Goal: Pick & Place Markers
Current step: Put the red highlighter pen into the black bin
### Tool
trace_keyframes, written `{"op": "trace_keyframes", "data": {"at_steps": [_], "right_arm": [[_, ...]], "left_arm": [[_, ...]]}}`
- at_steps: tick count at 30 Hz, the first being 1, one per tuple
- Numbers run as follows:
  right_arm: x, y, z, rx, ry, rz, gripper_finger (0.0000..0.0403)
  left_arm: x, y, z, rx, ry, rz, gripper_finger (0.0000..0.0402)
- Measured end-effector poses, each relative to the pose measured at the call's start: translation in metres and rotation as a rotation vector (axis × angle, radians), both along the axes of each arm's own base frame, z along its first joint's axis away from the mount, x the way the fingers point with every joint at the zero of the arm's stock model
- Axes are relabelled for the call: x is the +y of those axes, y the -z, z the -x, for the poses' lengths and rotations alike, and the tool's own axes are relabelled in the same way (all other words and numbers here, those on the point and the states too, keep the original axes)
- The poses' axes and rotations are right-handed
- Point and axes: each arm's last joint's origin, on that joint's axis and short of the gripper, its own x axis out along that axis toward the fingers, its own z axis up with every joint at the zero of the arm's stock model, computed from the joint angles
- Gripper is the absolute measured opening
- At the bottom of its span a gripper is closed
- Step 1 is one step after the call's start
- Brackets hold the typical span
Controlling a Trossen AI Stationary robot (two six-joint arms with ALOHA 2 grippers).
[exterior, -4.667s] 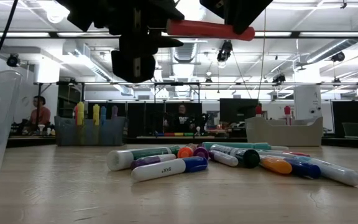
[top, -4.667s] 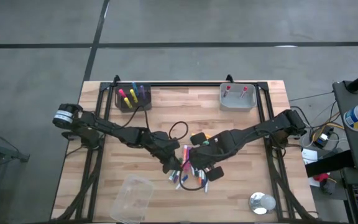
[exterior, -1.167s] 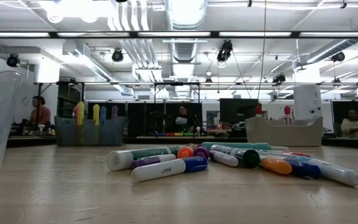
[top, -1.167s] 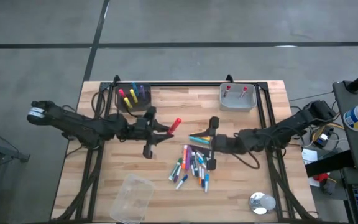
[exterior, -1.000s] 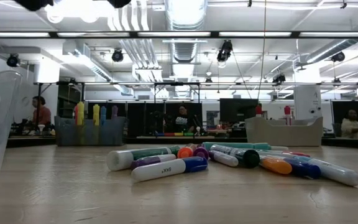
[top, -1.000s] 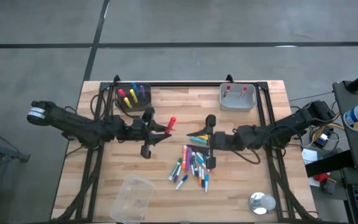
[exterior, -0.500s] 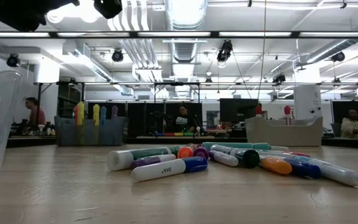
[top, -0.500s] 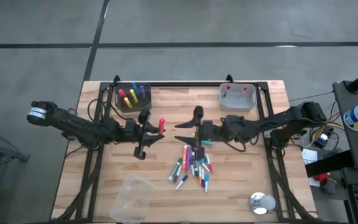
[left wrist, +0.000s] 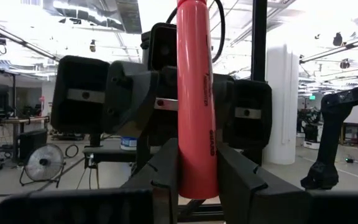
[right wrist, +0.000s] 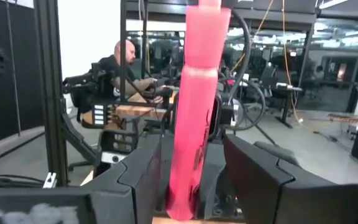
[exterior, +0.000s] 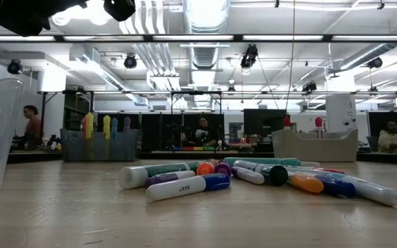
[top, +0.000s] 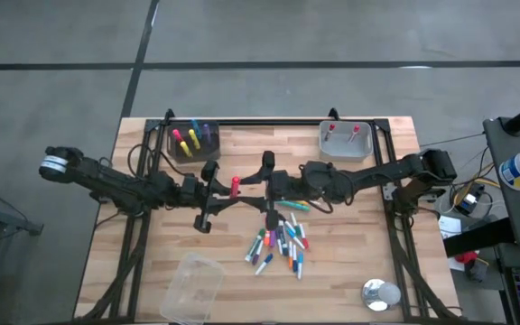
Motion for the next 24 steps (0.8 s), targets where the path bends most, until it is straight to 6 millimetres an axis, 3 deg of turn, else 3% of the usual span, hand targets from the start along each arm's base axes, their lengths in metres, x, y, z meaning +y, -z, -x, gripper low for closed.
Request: {"op": "trace_keyframes", "data": {"at_steps": [10,24], "right_arm": [[-0.0052,0.0072,-0.0097,0.019,-0.032,-0.023,0.0160],[-0.0077,0.0093,-0.0107,0.027,-0.049,-0.020,0.0070]], "left_arm": [[0.0001,0.0000,0.0000,-0.001,-0.001,-0.005,0.0076],[0.0002,0.0017,-0.0008,0.021,-0.008,-0.012,0.0076]]}}
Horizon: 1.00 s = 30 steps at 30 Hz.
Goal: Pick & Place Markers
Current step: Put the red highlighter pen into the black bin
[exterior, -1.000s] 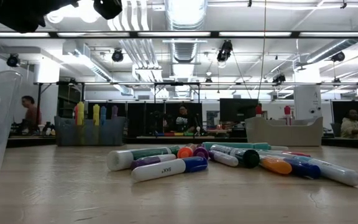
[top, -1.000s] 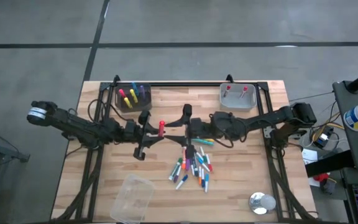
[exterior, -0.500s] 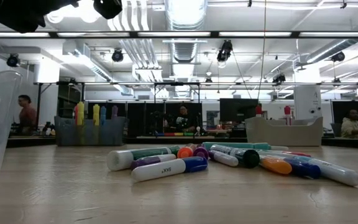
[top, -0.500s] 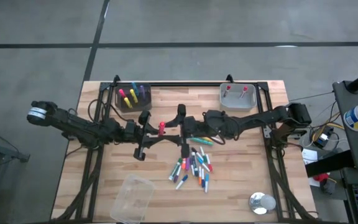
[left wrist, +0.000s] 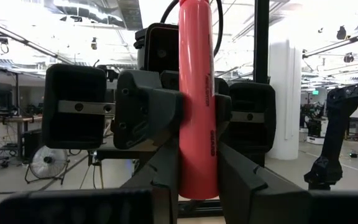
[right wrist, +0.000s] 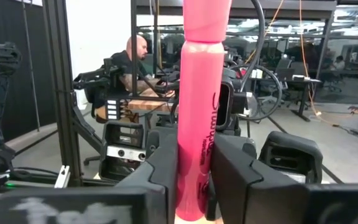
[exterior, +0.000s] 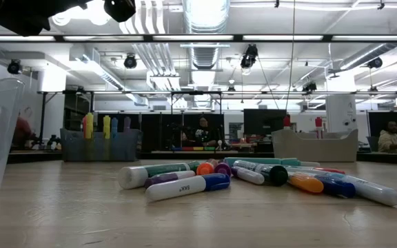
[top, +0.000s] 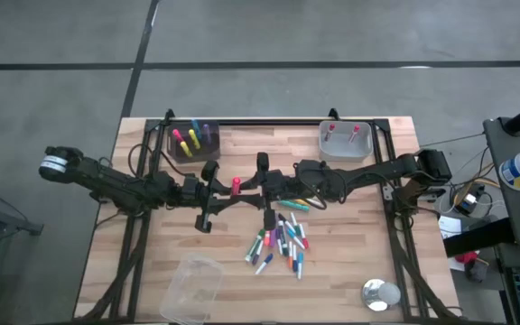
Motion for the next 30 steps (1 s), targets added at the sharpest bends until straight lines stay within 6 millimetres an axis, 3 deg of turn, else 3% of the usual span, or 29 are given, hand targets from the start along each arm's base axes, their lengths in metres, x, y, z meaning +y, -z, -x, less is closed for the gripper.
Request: {"op": "trace_keyframes", "data": {"at_steps": [13,24,30], "right_arm": [[-0.001,0.002,0.004,0.073,0.010,0.006,0.0070],[-0.002,0.001,0.006,0.114,0.017,0.021,0.0069],[-0.004,0.002,0.013,0.264,0.067,0.028,0.0069]], "left_arm": [[0.001,0.007,-0.003,0.090,-0.011,0.126,0.0082],[0.002,0.019,-0.006,0.221,-0.026,0.211,0.0182],[0.002,0.026,-0.002,0.345,-0.014,0.268,0.0194]]}}
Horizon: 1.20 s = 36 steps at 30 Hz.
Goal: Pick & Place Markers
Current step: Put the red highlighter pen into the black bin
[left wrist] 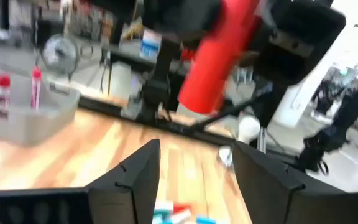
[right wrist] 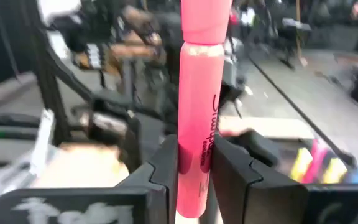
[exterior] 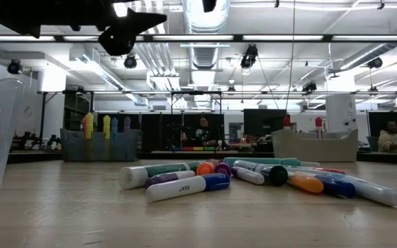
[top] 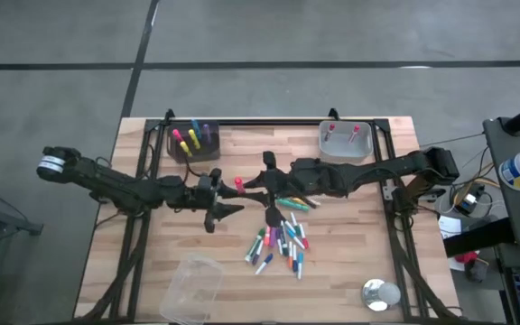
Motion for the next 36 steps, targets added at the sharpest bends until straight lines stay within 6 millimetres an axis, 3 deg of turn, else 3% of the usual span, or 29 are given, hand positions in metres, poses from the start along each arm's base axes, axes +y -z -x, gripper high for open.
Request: {"op": "trace_keyframes", "data": {"at_steps": [8,18,24,36], "right_arm": [[-0.002,0.014,0.010,0.261,0.036,-0.003,0.0069],[-0.003,0.032,0.016,0.449,0.055,-0.032,0.0069],[-0.001,0.036,0.019,0.510,0.009,-0.114,0.0069],[0.003,0.040,0.023,0.587,-0.105,-0.241,0.0070]], "left_arm": [[0.004,-0.005,0.023,0.120,0.021,0.069,0.0194],[0.010,-0.027,0.051,0.083,0.013,0.204,0.0194],[0.012,-0.037,0.049,0.295,-0.027,0.221,0.0194],[0.016,-0.094,0.026,0.429,-0.072,0.162,0.0194]]}}
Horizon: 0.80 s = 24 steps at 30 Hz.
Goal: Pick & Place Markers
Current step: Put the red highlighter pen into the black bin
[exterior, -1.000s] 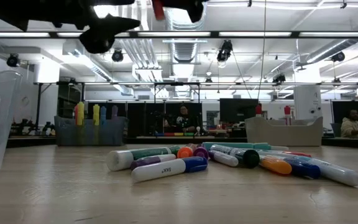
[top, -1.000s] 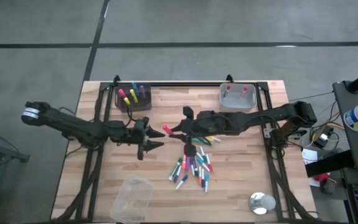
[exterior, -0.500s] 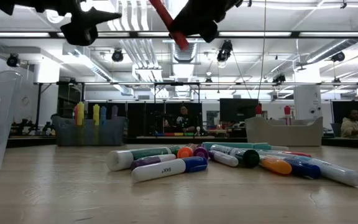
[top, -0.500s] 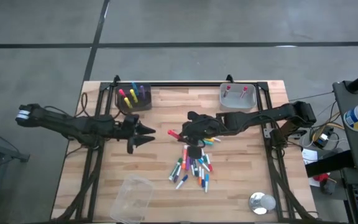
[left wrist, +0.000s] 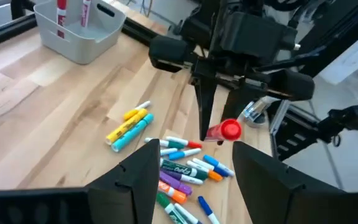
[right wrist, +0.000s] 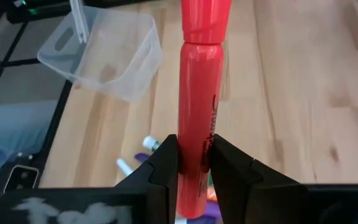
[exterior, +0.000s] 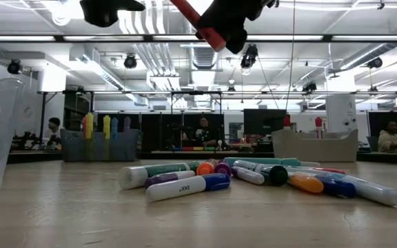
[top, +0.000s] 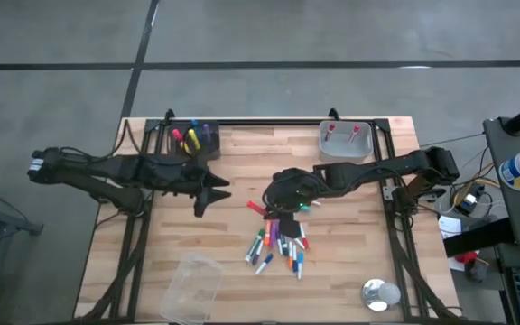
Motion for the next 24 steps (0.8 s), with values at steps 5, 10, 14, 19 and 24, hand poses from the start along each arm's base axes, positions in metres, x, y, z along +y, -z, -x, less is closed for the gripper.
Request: {"op": "trace_keyframes", "data": {"at_steps": [5,10,14,19,24], "right_arm": [[-0.001,0.001,0.001,0.028,-0.018,-0.040,0.0070],[0.001,0.001,0.002,0.035,-0.057,-0.079,0.0070],[0.001,0.002,0.003,0.050,-0.052,-0.093,0.0070],[0.000,0.004,0.004,0.071,-0.045,-0.096,0.0070],[-0.002,0.004,0.004,0.084,-0.035,-0.099,0.0070]], "left_arm": [[-0.003,-0.001,-0.020,0.058,0.042,-0.037,0.0194],[-0.005,0.000,-0.037,0.092,0.083,-0.056,0.0194],[-0.007,0.001,-0.048,0.108,0.094,-0.057,0.0194],[-0.010,0.006,-0.065,0.145,0.137,-0.040,0.0194],[-0.012,0.008,-0.076,0.162,0.160,-0.030,0.0194]]}}
